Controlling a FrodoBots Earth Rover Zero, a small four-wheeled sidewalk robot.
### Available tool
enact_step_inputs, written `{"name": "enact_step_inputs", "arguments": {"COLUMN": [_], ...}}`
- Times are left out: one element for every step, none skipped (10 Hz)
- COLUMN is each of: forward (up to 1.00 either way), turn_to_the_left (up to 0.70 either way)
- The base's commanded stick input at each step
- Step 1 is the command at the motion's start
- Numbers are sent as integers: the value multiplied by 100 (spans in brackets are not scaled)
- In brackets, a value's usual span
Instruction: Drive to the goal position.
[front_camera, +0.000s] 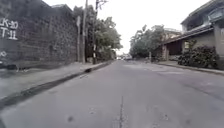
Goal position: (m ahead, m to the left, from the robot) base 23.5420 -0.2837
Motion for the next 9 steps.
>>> {"name": "enact_step_inputs", "arguments": {"forward": [100,100,100,100,100,100,100,100,100], "turn_to_the_left": [-1,-16,-29,-29,-29,-29,-29,-29,-29]}}
